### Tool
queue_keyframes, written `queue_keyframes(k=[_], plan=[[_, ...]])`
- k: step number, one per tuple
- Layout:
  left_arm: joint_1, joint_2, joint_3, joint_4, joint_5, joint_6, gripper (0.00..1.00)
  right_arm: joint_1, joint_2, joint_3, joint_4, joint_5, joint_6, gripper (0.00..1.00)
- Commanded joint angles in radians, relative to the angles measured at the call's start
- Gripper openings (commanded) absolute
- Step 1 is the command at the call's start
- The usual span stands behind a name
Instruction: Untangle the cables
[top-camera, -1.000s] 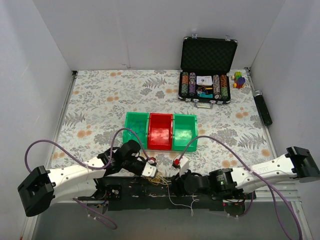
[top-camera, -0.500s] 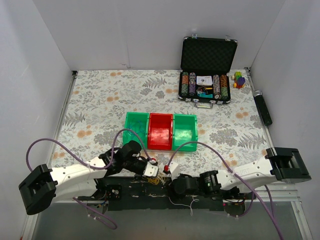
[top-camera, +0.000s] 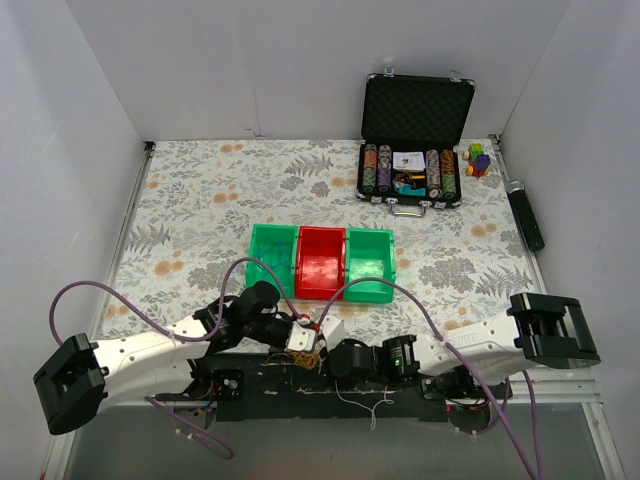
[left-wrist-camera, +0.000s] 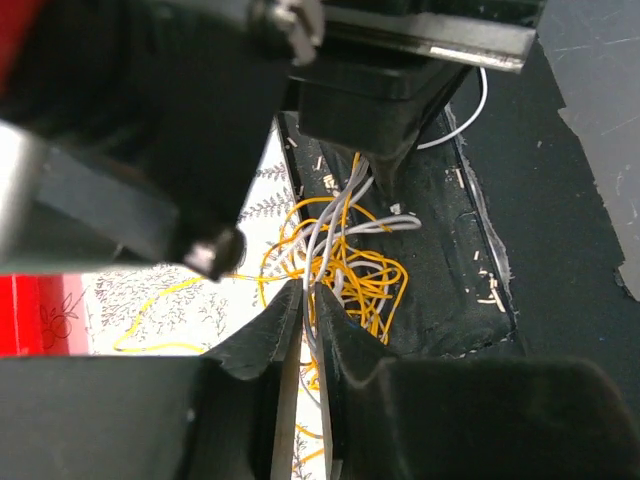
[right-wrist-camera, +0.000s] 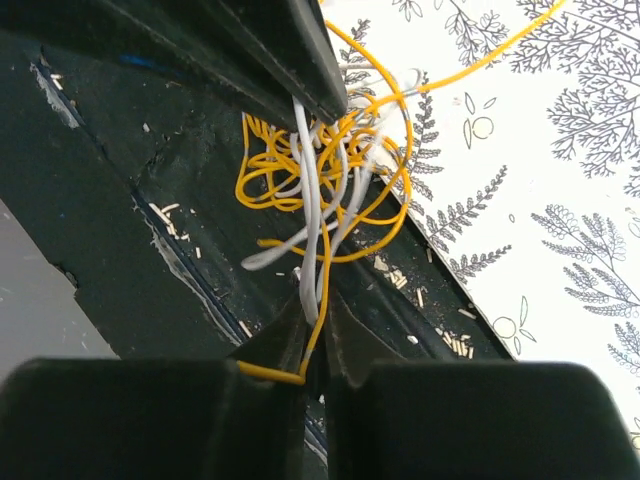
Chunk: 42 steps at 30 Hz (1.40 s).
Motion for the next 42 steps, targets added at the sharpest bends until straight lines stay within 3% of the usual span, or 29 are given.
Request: queue_keyframes(k=[1,4,11,17,18,20,21,22,23,30,36,40,42], plan=[[-0.003,-0.048,-0.009,-0.004,-0.049,-0.016,0.06,-0.001,-0.036,0.025,-0.008,0.055,0.013,0.03],[0.003,-0.071,-0.002,-0.037,-0.117,-0.014,0.00,-0.001,-0.116,0.015,-0.158,0.127,0.059,0.01],[0.021,-0.123,0.015,-0.119,-0.212,-0.017,0.00,-0.002,-0.412,-0.006,-0.379,0.229,0.115,0.01],[0.028,-0.148,-0.003,-0.136,-0.266,-0.011,0.00,-0.002,-0.473,0.110,-0.556,0.345,0.100,0.01],[0.028,-0.148,-0.002,-0.139,-0.266,-0.013,0.09,-0.001,-0.475,0.124,-0.553,0.346,0.086,0.01],[0.029,-0.146,0.012,-0.139,-0.255,-0.025,0.43,-0.002,-0.470,0.140,-0.533,0.340,0.061,0.01],[0.029,-0.146,0.023,-0.136,-0.243,-0.031,0.49,-0.001,-0.464,0.143,-0.518,0.331,0.049,0.01],[0.029,-0.146,0.036,-0.129,-0.236,-0.052,0.69,-0.002,-0.456,0.143,-0.499,0.320,0.037,0.01],[0.029,-0.146,0.050,-0.120,-0.230,-0.072,0.78,-0.002,-0.447,0.144,-0.479,0.308,0.027,0.01],[0.031,-0.128,0.135,-0.092,-0.128,-0.111,0.86,-0.002,-0.375,0.141,-0.331,0.202,-0.060,0.01],[0.029,-0.077,0.159,-0.070,0.084,-0.095,0.88,-0.002,-0.295,0.164,-0.188,0.116,-0.146,0.01],[0.022,-0.051,0.141,-0.057,0.119,-0.085,0.84,-0.002,-0.259,0.183,-0.107,0.058,-0.193,0.01],[0.020,-0.050,0.135,-0.061,0.121,-0.069,0.76,-0.002,-0.254,0.173,-0.067,0.050,-0.197,0.01]])
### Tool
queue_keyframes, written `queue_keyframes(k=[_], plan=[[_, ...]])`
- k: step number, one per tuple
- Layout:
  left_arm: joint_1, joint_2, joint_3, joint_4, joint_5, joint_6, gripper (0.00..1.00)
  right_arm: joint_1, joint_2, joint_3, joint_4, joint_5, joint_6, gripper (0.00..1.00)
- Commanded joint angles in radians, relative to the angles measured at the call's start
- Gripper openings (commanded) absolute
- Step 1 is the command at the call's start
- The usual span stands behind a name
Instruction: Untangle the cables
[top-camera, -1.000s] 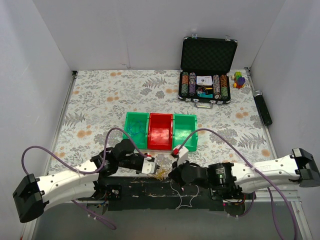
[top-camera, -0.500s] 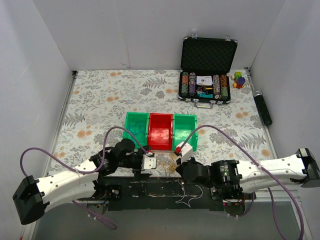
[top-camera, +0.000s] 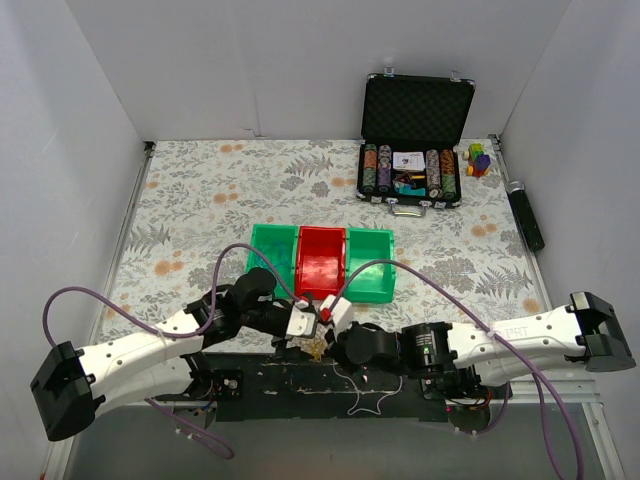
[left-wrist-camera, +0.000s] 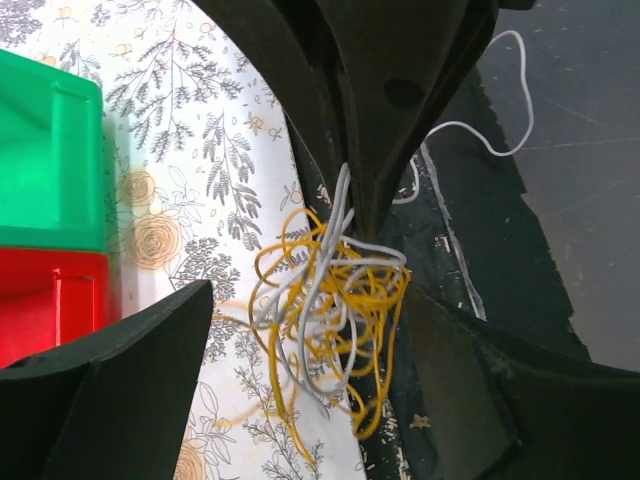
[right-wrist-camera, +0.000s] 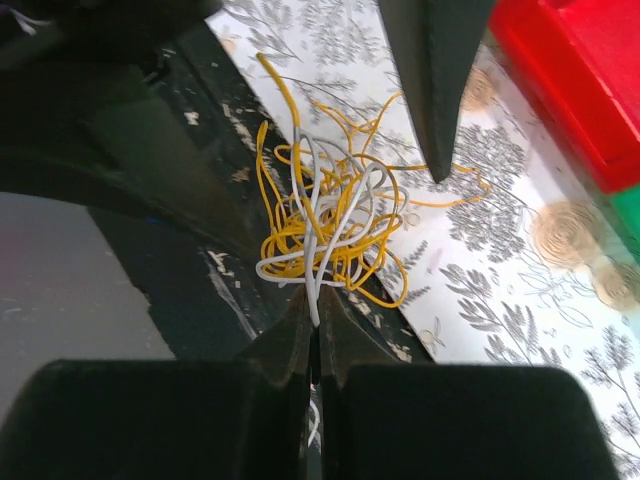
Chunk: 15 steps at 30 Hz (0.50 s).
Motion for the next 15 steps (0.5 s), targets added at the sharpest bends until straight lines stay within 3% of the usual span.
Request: queue_keyframes(k=[1,3,4,5,8,15], plan=[[-0.006,0.004,-0.001,0.008,0.080,0.033,0.71,0.003,0.000,0.036,0.171,-0.056,-0.056,0.01],[-0.006,0.004,-0.003,-0.006,0.082,0.046,0.57,0.002,-0.014,0.016,0.202,-0.056,-0.051,0.01],[-0.006,0.002,-0.003,-0.008,0.079,0.046,0.46,-0.002,-0.026,0.005,0.200,-0.057,-0.050,0.01],[-0.006,-0.001,-0.004,-0.008,0.071,0.048,0.29,-0.005,-0.037,-0.008,0.235,-0.060,-0.042,0.02],[-0.006,-0.008,-0.007,-0.008,0.051,0.048,0.03,-0.012,-0.072,-0.053,0.246,-0.063,-0.016,0.14],[-0.006,-0.018,0.008,0.005,0.030,0.016,0.00,-0.014,-0.138,-0.127,0.233,-0.059,0.044,0.24]])
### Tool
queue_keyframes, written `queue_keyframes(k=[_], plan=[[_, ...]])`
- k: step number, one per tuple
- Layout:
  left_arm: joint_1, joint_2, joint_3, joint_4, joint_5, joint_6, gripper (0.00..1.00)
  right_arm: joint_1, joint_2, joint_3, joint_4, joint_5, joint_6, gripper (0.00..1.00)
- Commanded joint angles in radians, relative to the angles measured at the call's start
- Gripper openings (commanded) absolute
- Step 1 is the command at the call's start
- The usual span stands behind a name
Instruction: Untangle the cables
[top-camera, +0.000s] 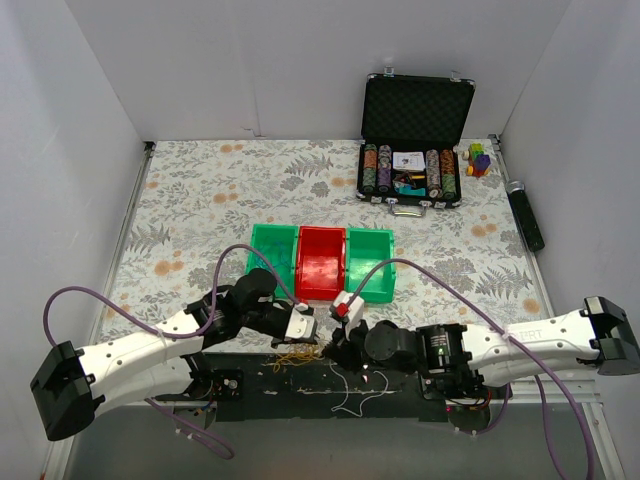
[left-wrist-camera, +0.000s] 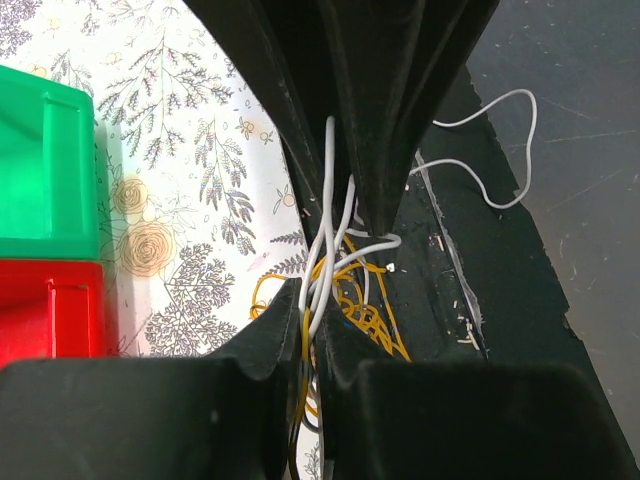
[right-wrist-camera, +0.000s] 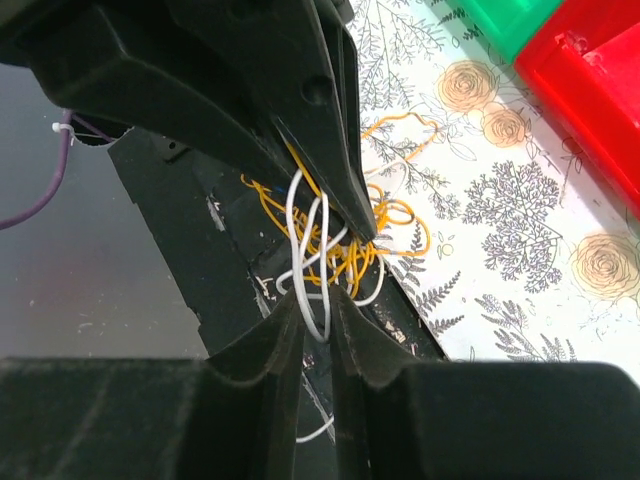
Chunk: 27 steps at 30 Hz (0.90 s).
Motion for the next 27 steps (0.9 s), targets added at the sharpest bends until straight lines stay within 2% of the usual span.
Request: queue_keyframes(k=[1,9,17,18,25,27], plan=[[-0.004,-0.023,0.014,0.013,-0.013,-0.027,0.00,0.000,-0.038,-0.036,0.041,-0.004,0.050,0.24],[-0.004,-0.032,0.046,0.016,-0.024,-0.069,0.00,0.000,-0.086,-0.075,-0.005,0.019,0.078,0.25],[-0.004,-0.030,0.065,0.021,-0.013,-0.093,0.00,0.000,-0.084,-0.082,0.066,0.051,0.076,0.12],[-0.004,-0.030,0.064,0.022,-0.015,-0.095,0.00,0.000,-0.081,-0.085,0.079,0.051,0.080,0.13],[0.008,-0.040,0.095,0.032,-0.047,-0.115,0.00,0.027,-0.037,-0.088,0.058,0.082,0.109,0.47],[0.008,-0.040,0.109,0.013,-0.042,-0.101,0.00,0.033,-0.035,-0.088,0.046,0.104,0.109,0.53]])
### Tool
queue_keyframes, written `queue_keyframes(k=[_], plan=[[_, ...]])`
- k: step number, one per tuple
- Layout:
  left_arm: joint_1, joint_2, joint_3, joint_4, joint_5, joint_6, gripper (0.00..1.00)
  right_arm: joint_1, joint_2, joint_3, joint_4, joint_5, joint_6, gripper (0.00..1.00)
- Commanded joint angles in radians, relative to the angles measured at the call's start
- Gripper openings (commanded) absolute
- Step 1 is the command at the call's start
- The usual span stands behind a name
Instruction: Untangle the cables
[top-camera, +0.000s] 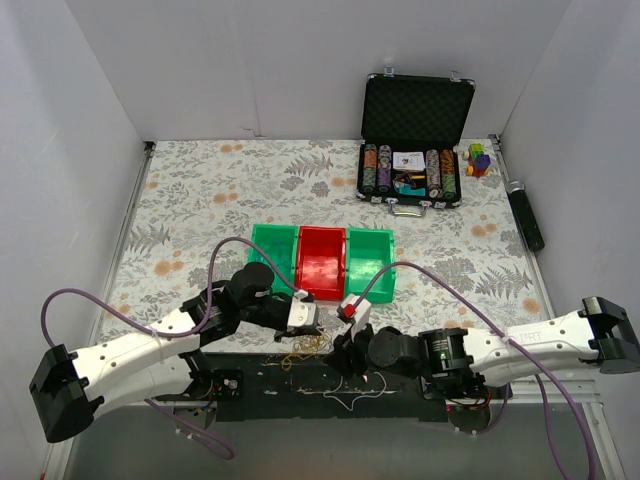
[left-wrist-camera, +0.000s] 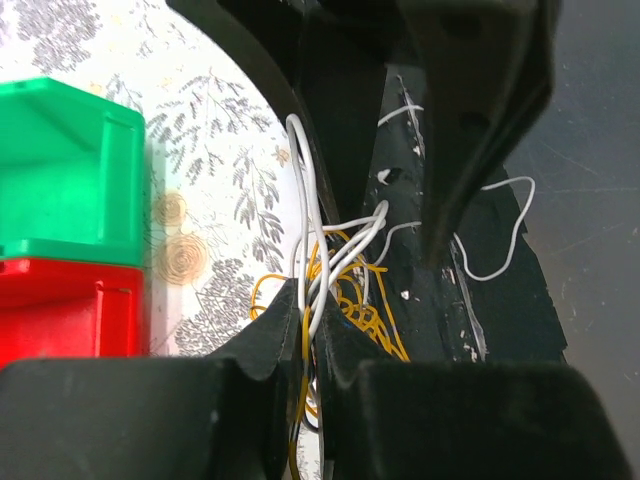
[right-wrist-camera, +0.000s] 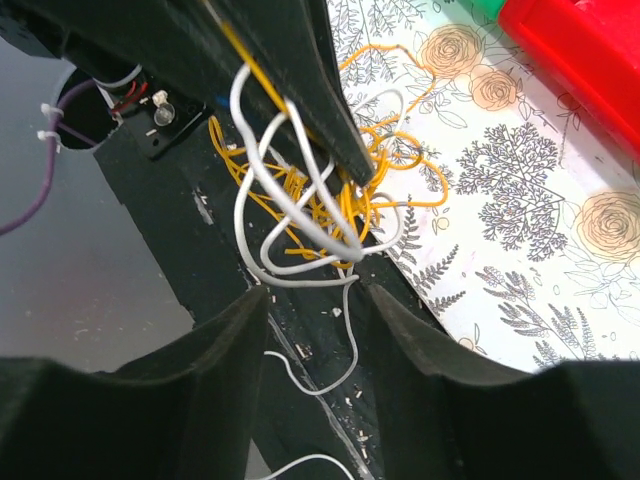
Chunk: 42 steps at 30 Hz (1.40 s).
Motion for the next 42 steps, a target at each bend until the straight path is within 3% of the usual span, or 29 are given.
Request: queue_keyframes(k=[1,6,11,16,20,24,30,31,33,38,42], plan=[[0.006,-0.026,0.064,-0.007,-0.002,0.011,0.00,0.019,0.001,-0.011,0.014,0.057,0.013,0.55],[0.012,-0.032,0.083,-0.019,-0.008,0.021,0.00,0.023,-0.002,-0.014,0.030,0.088,0.000,0.60],[0.014,-0.029,0.112,-0.029,0.018,-0.001,0.00,0.023,0.038,-0.011,0.052,0.129,-0.014,0.53],[0.018,-0.028,0.152,-0.045,0.062,-0.048,0.00,0.023,0.050,-0.024,0.093,0.163,-0.021,0.36],[0.023,-0.031,0.156,-0.073,0.065,-0.048,0.00,0.028,0.018,-0.002,0.038,0.187,-0.024,0.03],[0.023,-0.043,0.114,-0.081,0.022,-0.012,0.01,0.045,-0.064,0.034,-0.142,0.259,0.011,0.01],[0.023,-0.058,0.034,-0.084,-0.059,0.047,0.21,0.071,-0.132,0.126,-0.379,0.355,0.071,0.01],[0.023,-0.061,0.023,-0.084,-0.067,0.053,0.32,0.075,-0.137,0.143,-0.399,0.364,0.072,0.01],[0.023,-0.063,0.006,-0.084,-0.088,0.058,0.67,0.082,-0.138,0.175,-0.443,0.387,0.071,0.01],[0.023,-0.075,0.001,-0.076,-0.091,0.053,0.81,0.088,-0.124,0.245,-0.465,0.402,0.020,0.01],[0.023,-0.072,0.029,-0.056,-0.088,0.028,0.82,0.095,-0.097,0.305,-0.442,0.379,-0.049,0.01]])
